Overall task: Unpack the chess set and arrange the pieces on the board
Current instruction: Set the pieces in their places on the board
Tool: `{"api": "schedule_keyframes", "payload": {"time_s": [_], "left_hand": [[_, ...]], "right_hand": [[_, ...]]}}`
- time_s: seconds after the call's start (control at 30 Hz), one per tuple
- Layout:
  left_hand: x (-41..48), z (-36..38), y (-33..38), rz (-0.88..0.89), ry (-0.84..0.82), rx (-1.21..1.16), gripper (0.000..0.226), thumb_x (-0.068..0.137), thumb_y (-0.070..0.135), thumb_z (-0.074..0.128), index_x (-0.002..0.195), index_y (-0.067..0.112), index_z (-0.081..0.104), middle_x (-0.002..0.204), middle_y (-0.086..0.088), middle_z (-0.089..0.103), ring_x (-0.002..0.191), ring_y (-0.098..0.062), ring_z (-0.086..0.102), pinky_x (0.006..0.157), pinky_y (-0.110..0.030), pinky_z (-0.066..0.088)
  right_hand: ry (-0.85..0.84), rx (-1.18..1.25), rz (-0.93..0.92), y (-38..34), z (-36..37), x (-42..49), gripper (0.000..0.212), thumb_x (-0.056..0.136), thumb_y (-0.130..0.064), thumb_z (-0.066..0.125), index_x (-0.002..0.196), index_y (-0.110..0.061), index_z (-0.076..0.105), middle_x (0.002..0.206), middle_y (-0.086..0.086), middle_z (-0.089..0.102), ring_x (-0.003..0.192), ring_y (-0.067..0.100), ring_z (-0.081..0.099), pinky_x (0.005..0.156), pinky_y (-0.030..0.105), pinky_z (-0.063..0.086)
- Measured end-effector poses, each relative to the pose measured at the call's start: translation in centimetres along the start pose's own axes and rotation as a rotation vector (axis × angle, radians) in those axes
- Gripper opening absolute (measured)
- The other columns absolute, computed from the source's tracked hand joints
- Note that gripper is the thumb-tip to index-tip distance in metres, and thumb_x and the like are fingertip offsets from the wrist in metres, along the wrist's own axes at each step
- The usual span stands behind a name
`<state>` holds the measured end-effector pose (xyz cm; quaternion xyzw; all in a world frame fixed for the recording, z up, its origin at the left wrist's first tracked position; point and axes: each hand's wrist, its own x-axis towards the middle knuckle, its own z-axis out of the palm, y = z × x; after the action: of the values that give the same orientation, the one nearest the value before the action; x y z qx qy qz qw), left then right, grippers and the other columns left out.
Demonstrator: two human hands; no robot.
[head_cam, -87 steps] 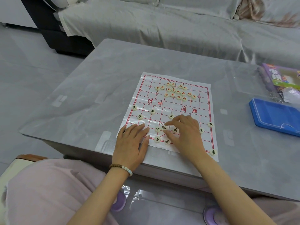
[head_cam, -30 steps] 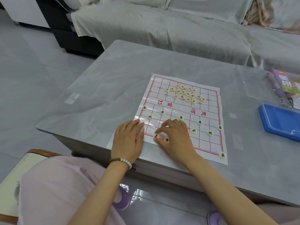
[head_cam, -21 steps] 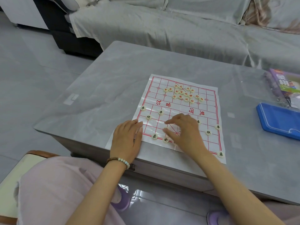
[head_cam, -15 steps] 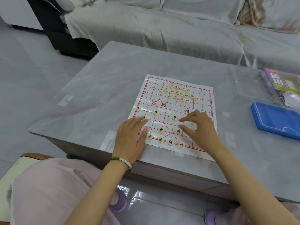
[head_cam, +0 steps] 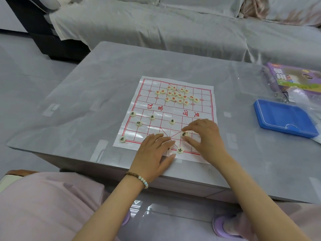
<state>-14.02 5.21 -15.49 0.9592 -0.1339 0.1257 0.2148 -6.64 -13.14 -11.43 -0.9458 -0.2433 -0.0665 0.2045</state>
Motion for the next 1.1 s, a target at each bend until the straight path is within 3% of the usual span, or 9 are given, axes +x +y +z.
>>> {"api": "schedule_keyframes", "payload": {"time_s": [0.23, 0.37, 0.6, 0.93, 1.1], "left_hand": [[1.9, 0.8, 1.2, -0.004, -0.018, -0.007, 0.035, 0.082, 0.050, 0.050, 0.101, 0.026, 0.067, 0.099, 0.009, 0.064, 0.097, -0.014, 0.055, 0.086, -0.026, 0.037], [2.4, 0.6, 1.7, -0.032, -0.069, 0.001, 0.030, 0.083, 0.044, 0.061, 0.106, 0.025, 0.067, 0.104, 0.007, 0.062, 0.103, -0.016, 0.051, 0.086, -0.022, 0.025], [2.4, 0.7, 1.6, -0.068, -0.056, -0.003, 0.026, 0.080, 0.044, 0.065, 0.099, 0.026, 0.070, 0.099, 0.008, 0.063, 0.098, -0.016, 0.052, 0.084, -0.024, 0.027], [2.2, 1.0, 1.4, -0.072, -0.040, -0.006, 0.035, 0.079, 0.053, 0.050, 0.094, 0.028, 0.070, 0.095, 0.010, 0.063, 0.093, -0.014, 0.054, 0.082, -0.024, 0.030], [2.2, 1.0, 1.3, -0.072, -0.039, -0.017, 0.045, 0.078, 0.059, 0.041, 0.097, 0.030, 0.069, 0.097, 0.011, 0.063, 0.096, -0.013, 0.052, 0.083, -0.022, 0.029]], "right_hand": [[0.004, 0.075, -0.013, 2.0, -0.2, -4.7, 0.021, 0.081, -0.035, 0.064, 0.099, -0.027, 0.072, 0.096, -0.010, 0.069, 0.097, 0.013, 0.057, 0.091, 0.019, 0.023], [-0.019, 0.070, -0.007, 1.9, 0.3, -5.2, 0.022, 0.080, -0.035, 0.061, 0.098, -0.028, 0.071, 0.093, -0.012, 0.069, 0.095, 0.011, 0.056, 0.091, 0.017, 0.023], [0.001, 0.065, 0.020, 2.1, 0.6, -5.4, 0.021, 0.080, -0.038, 0.064, 0.098, -0.028, 0.070, 0.097, -0.012, 0.067, 0.099, 0.009, 0.053, 0.092, 0.016, 0.021], [-0.006, 0.015, 0.059, 1.9, 0.9, -5.1, 0.018, 0.080, -0.037, 0.070, 0.096, -0.027, 0.071, 0.095, -0.009, 0.064, 0.097, 0.018, 0.054, 0.088, 0.017, 0.021], [0.083, 0.061, 0.086, 1.8, 0.4, -4.1, 0.021, 0.080, -0.041, 0.069, 0.095, -0.026, 0.071, 0.093, -0.009, 0.066, 0.095, 0.016, 0.056, 0.090, 0.023, 0.026]]}}
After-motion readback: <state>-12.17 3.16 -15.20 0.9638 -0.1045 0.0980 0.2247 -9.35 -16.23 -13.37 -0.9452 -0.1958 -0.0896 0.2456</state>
